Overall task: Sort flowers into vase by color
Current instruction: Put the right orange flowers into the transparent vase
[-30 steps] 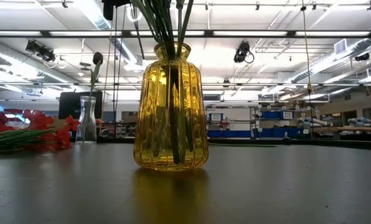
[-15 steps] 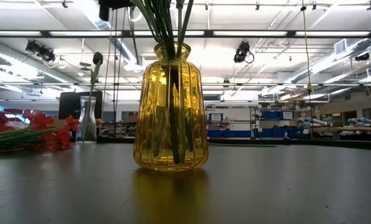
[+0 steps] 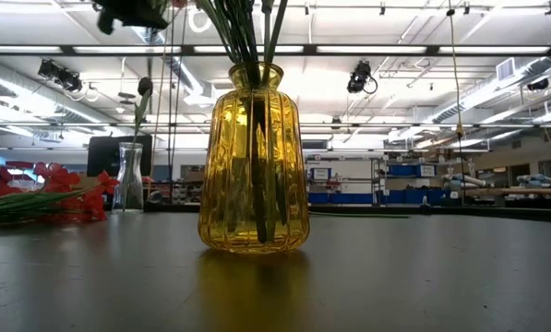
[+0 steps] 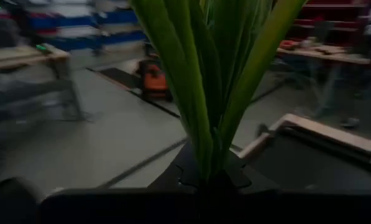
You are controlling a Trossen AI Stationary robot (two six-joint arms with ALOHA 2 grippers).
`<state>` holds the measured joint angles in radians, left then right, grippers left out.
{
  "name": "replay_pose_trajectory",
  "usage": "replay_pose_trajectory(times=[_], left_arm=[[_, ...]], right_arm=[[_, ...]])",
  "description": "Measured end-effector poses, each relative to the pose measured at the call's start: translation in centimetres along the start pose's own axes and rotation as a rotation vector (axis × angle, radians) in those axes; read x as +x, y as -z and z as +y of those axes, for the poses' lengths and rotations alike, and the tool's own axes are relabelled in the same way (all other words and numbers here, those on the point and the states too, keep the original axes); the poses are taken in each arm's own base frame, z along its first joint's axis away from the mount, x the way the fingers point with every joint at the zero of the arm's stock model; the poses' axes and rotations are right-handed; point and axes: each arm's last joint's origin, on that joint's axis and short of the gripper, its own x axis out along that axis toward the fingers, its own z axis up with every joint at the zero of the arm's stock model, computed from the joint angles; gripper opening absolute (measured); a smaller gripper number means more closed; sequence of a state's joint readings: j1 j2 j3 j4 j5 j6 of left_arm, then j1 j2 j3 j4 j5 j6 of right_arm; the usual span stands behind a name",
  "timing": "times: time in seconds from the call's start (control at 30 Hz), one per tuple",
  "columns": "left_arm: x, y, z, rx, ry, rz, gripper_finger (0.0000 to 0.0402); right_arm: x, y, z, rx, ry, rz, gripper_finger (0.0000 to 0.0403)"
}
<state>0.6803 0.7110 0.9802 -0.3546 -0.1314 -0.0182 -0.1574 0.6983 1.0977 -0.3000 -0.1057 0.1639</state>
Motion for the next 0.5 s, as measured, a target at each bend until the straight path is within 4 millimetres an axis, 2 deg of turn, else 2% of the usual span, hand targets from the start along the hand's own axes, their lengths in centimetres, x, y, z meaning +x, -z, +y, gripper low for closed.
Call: replay_pose_trajectory(times=[0.17, 0.5], left_arm=[[-1.1, 1.4, 0.9, 0.054, -0.103, -0.055, 0.0013], [-0.8, 3.6, 2.8, 0.073, -0.252, -0.042, 0.0013]], right_arm=[[0.0, 0.0, 0.0, 0.0, 0.0, 0.0, 0.0247], [0.0, 0.0, 0.0, 0.0, 0.0, 0.0, 0.0247]])
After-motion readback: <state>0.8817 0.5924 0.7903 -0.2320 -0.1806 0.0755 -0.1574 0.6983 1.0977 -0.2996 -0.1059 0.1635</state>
